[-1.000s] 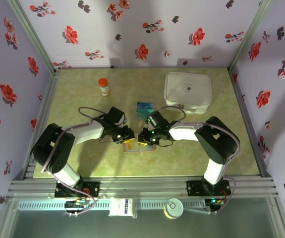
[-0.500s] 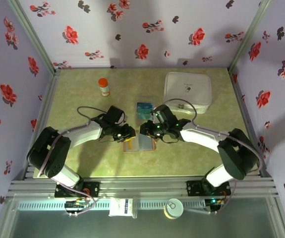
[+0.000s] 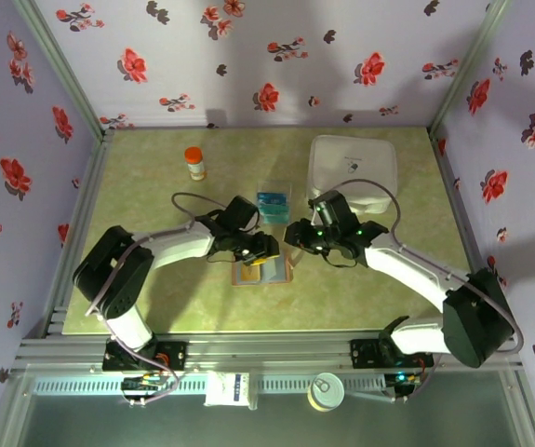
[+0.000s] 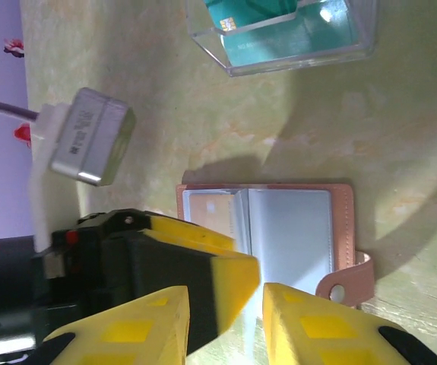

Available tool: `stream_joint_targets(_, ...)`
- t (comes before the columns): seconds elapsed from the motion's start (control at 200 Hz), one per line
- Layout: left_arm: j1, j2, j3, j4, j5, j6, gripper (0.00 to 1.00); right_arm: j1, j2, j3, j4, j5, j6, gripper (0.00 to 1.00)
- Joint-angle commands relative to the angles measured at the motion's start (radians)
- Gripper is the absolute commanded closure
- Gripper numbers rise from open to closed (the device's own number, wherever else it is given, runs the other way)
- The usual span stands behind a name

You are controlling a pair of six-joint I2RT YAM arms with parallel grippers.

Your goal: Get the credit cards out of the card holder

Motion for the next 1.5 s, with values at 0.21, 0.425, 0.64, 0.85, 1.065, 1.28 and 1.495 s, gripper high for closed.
stream_joint_targets(0.21,-0.003,0.025,0.027,0.005,0.019,0.01,0.5,-0.008,-0.009,-0.016,-0.044,0.005,-0.017,0.67)
stream_joint_targets(0.425,0.024,-0.016,-0.005,-0.005,0.012,0.018,0.49,-0.006,0.024,-0.016,-0.006,-0.019,0.005,0.68)
stream_joint_targets(0.64,0.076,-0.117,-0.074,-0.031,-0.012,0.033,0.51,0.03,0.128,0.028,0.041,-0.071,0.014,0.7)
stream_joint_targets(0.85,0.156,-0.196,-0.158,-0.068,-0.019,0.065,0.57,0.097,0.257,0.108,0.056,-0.09,0.012,0.71)
stream_joint_targets(1.065,0.206,-0.219,-0.236,-0.07,-0.02,0.088,0.75,0.141,0.364,0.158,0.111,-0.118,0.037,0.72)
stream_joint_targets(1.28,0.219,-0.185,-0.268,-0.025,0.002,0.097,0.9,0.163,0.442,0.178,0.161,-0.129,0.069,0.74)
stream_joint_targets(1.495,0.234,-0.148,-0.278,0.026,0.043,0.102,0.96,0.17,0.472,0.171,0.17,-0.129,0.077,0.74)
